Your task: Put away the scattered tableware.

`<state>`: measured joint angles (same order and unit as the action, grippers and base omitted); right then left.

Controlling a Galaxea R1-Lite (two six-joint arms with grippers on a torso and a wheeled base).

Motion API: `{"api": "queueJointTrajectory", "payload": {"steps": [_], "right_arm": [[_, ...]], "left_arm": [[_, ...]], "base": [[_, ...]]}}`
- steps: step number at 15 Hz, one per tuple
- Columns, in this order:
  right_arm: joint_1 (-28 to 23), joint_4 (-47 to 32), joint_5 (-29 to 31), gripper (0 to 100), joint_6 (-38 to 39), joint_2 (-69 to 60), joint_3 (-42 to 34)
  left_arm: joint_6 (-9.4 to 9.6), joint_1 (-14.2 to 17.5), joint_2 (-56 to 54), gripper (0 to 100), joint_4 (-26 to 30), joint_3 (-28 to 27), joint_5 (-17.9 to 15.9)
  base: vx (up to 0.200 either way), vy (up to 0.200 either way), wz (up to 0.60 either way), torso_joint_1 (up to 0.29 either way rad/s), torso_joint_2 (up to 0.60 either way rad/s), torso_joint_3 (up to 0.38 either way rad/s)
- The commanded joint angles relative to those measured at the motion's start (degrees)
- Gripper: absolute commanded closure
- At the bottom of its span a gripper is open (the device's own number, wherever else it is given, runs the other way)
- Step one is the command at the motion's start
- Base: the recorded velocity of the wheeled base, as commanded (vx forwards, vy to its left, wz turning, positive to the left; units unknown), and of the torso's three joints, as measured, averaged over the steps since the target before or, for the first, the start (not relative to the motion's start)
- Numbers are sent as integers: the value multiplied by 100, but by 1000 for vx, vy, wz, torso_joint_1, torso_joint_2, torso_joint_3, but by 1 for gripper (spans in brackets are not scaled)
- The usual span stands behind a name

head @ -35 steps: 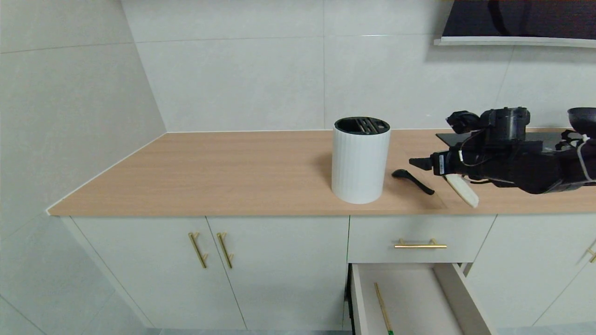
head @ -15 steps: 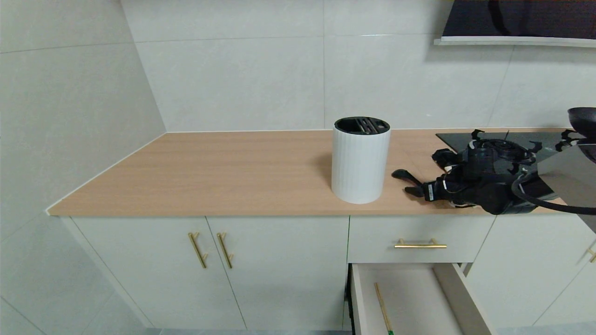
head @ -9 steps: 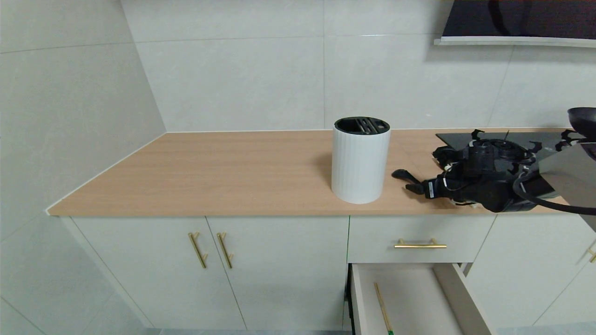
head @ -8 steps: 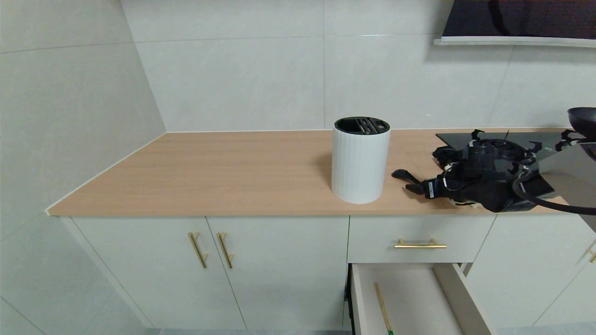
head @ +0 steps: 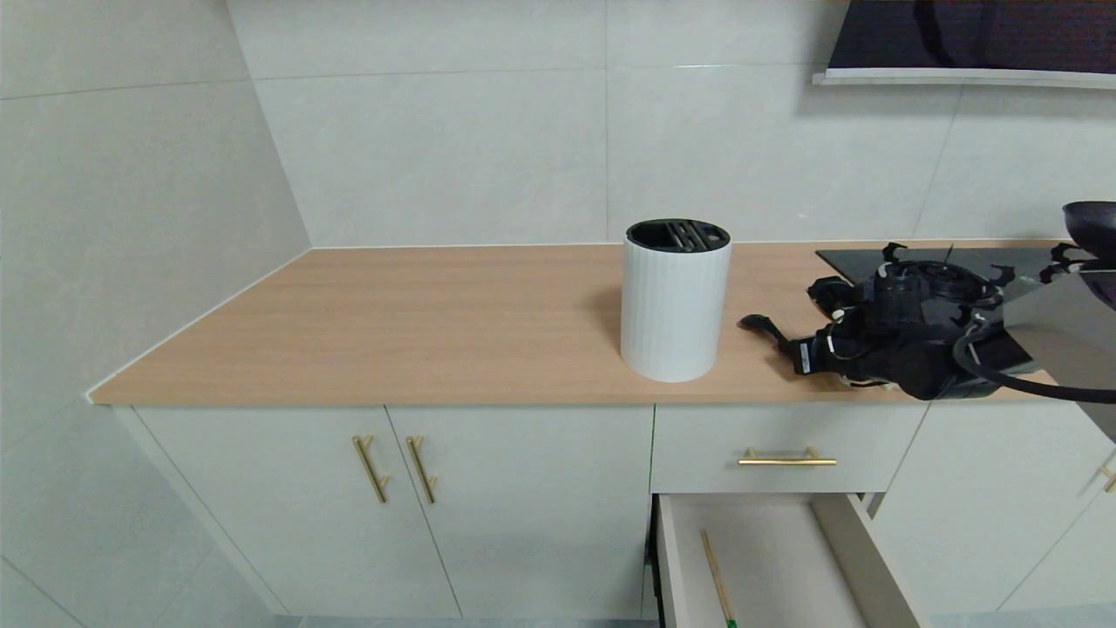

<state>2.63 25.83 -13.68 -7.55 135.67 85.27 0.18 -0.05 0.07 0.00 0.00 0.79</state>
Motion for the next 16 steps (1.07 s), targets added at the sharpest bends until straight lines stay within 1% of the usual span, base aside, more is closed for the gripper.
{"api": "queueJointTrajectory", "payload": {"steps": [1,2,4,5,8,9,10,11,13,16], "right_arm": [[0,-8,-3,100,-1,-32,-2],[0,-26,-3,100,-1,-67,-11],[0,-342,-12,100,-1,-225,-11],[9,-887,-12,100,8,-454,-2],[194,-2987,-3,100,43,-1218,279],[282,-3717,-3,100,157,-1570,332],[422,-4200,-3,100,412,-1965,253],[536,-4526,5,100,781,-2361,86],[695,-4605,49,100,1273,-3319,-600],[712,-4587,49,100,1326,-4356,-1698]], "left_arm": [[-1,5,1,0,0,0,0],[-1,5,1,0,0,0,9],[-1,-4,1,0,0,0,9],[-1,5,1,0,0,0,0],[-1,5,1,0,0,0,9],[-1,-4,1,0,0,0,0],[-1,-4,1,0,0,0,0],[-1,-4,1,0,0,0,9],[-1,5,1,0,0,0,9],[-1,-4,1,0,0,0,0]], "base": [[0,0,0,0,0,0],[0,0,0,0,0,0],[0,0,0,0,0,0],[0,0,0,0,0,0],[0,0,0,0,0,0],[0,0,0,0,0,0],[0,0,0,0,0,0],[0,0,0,0,0,0],[0,0,0,0,0,0],[0,0,0,0,0,0]]}}
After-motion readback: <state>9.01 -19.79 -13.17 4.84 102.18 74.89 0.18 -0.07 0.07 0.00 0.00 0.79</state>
